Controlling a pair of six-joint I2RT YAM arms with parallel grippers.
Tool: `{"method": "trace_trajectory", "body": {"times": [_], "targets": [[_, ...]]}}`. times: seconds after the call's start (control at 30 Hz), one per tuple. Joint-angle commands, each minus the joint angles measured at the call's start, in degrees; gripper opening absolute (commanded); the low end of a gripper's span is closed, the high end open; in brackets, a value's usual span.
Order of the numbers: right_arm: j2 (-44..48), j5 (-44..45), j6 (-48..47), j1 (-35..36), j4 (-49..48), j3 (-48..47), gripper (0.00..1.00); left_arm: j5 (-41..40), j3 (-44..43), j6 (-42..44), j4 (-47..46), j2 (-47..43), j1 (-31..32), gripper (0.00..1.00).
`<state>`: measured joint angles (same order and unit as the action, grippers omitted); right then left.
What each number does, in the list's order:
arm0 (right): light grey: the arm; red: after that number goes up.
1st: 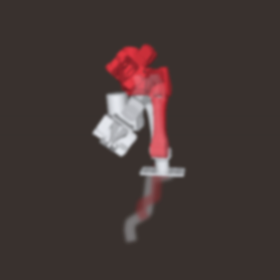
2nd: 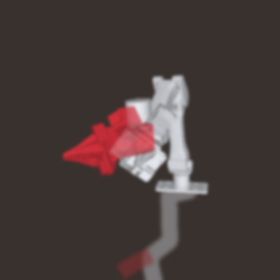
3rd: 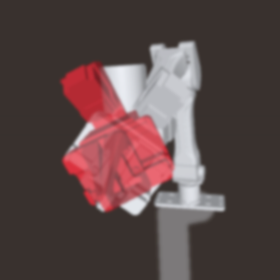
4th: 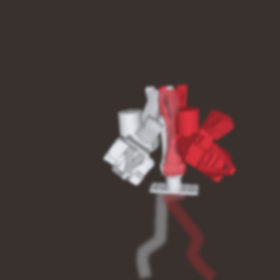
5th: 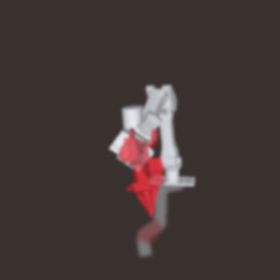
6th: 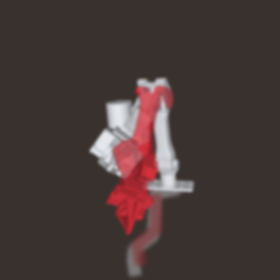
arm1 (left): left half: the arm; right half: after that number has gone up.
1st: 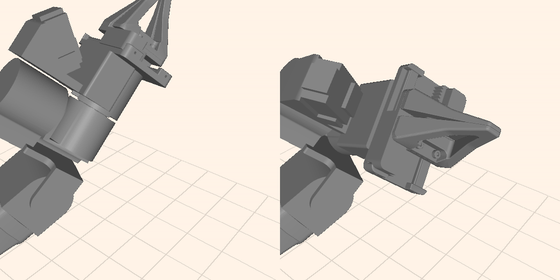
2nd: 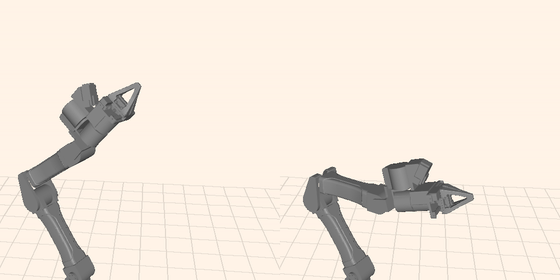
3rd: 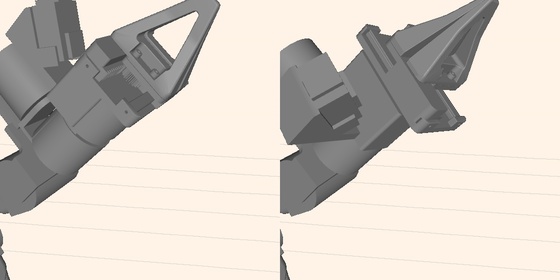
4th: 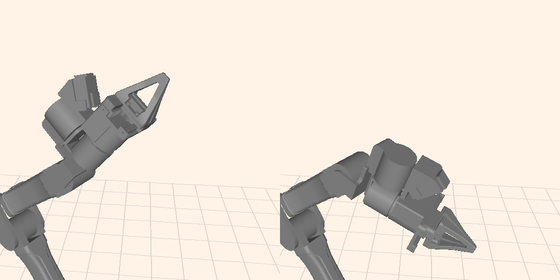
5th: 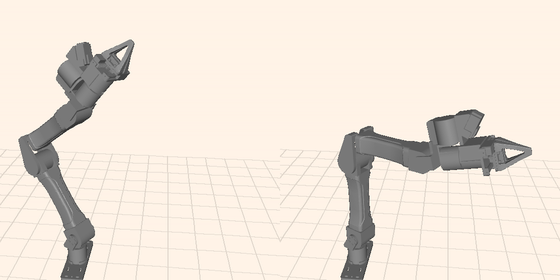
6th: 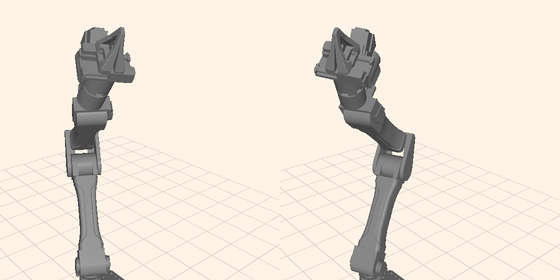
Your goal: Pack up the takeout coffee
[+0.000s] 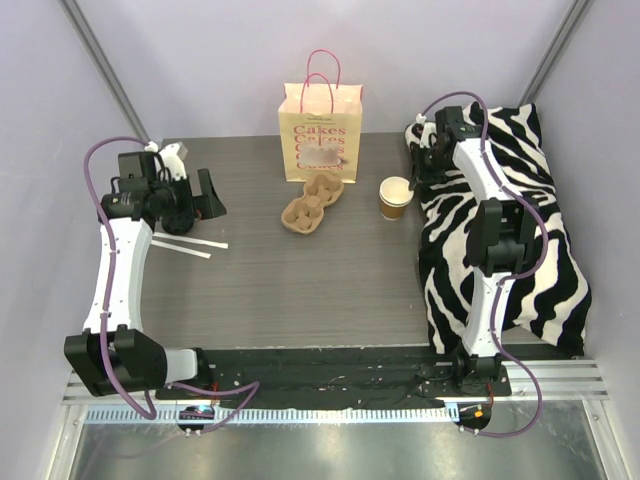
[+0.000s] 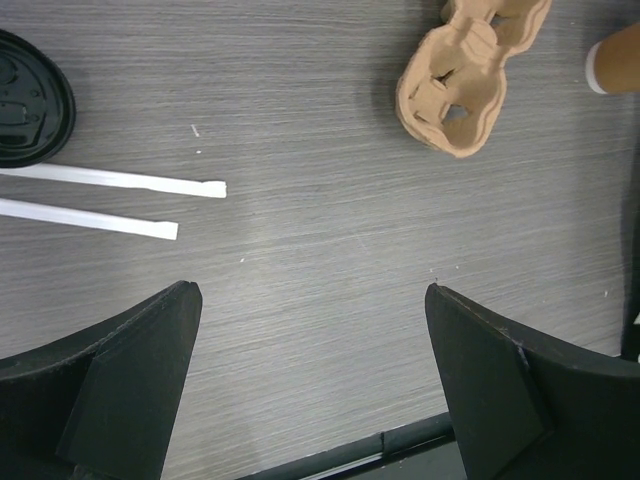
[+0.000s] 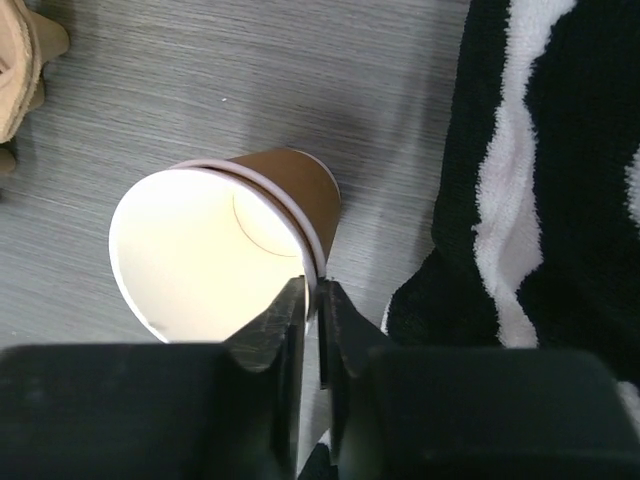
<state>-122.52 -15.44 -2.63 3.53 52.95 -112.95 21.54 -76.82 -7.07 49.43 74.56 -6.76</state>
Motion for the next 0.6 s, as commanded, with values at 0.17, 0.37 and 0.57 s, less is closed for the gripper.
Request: {"method": "trace_trajectory", "body": {"times": [0.17,0.37,0.57], "targets": [[3.95,-5.9,0.61,-1.16,1.1,-1.23,0.01,11.06,-2.81,0.57,-5.39,-0.03,1.92,1.0],[8.95,-12.93,0.52,-1.33,1.19,3.52,0.01,13.96,-2.9,0.22,-7.94,2.33,11.66,1.0],[11.42,-15.23,0.53,-1.33,1.63,5.98,0.01,12.74,-7.64,-2.94,-11.11,9.96,23.43,1.0]]}}
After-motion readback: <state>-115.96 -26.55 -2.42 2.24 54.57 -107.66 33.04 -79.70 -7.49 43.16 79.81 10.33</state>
